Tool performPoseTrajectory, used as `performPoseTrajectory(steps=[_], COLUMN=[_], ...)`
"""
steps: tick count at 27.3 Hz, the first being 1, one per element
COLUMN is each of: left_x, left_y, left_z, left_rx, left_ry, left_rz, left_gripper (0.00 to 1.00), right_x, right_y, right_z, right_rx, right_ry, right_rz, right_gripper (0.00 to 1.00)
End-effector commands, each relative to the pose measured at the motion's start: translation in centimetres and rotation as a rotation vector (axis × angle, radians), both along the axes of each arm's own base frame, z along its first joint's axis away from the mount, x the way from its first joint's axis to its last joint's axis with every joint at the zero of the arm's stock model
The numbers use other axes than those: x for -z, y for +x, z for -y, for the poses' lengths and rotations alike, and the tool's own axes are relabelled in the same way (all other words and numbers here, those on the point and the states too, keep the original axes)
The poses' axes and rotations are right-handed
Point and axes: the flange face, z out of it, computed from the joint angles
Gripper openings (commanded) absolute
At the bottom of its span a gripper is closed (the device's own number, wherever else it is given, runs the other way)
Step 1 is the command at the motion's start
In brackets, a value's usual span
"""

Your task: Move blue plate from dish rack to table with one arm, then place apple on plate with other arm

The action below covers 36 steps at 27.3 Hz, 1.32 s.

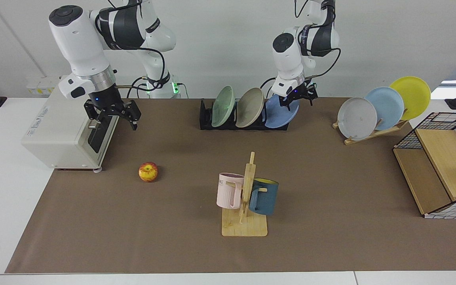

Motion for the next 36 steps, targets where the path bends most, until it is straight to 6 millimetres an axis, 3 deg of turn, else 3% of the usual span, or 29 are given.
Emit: performPoseTrajectory(steps=[1, 3, 7, 9, 11, 16, 21, 26, 32, 36], left_x=[0.3, 0.3, -0.1, -1.1, -2.6, -6.1, -7.3, -10.2, -14.3, -14.9], left_y=[-0.6, -0.6, -0.2, 0.1, 0.5, 0.6, 0.7, 3.5, 9.8, 13.3], left_z=[0.0, 0.1, 0.3, 0.6, 0.9, 2.8, 3.4, 2.3, -0.6, -1.7], left_rx=[0.011, 0.012, 0.026, 0.034, 0.044, 0.071, 0.102, 0.091, 0.053, 0.009], left_ry=[-0.028, -0.03, -0.035, -0.038, -0.035, 0.023, 0.115, 0.126, 0.034, -0.04], left_rz=[-0.007, -0.008, -0.012, -0.006, -0.004, 0.026, 0.057, 0.108, 0.123, 0.122], left_gripper=[0.17, 0.0, 0.0, 0.0, 0.0, 0.0, 0.0, 0.0, 0.0, 0.0], right_x=[1.7, 3.1, 5.5, 7.6, 9.5, 13.1, 17.2, 20.5, 24.0, 25.3], right_y=[3.6, 4.5, 6.1, 6.5, 6.5, 6.7, 5.9, 5.4, 5.5, 5.7], right_z=[-0.5, -0.8, -1.9, -3.9, -4.3, -4.3, -3.8, -4.0, -3.9, -3.9], right_rx=[-0.024, -0.03, -0.051, -0.081, -0.084, -0.098, -0.105, -0.116, -0.12, -0.119], right_ry=[-0.022, -0.03, -0.042, -0.047, -0.049, -0.069, -0.077, -0.088, -0.089, -0.088], right_rz=[-0.055, -0.07, -0.034, -0.03, -0.038, -0.035, -0.026, -0.054, -0.068, -0.067], right_gripper=[1.0, 1.0, 1.0, 1.0, 1.0, 1.0, 1.0, 1.0, 1.0, 1.0])
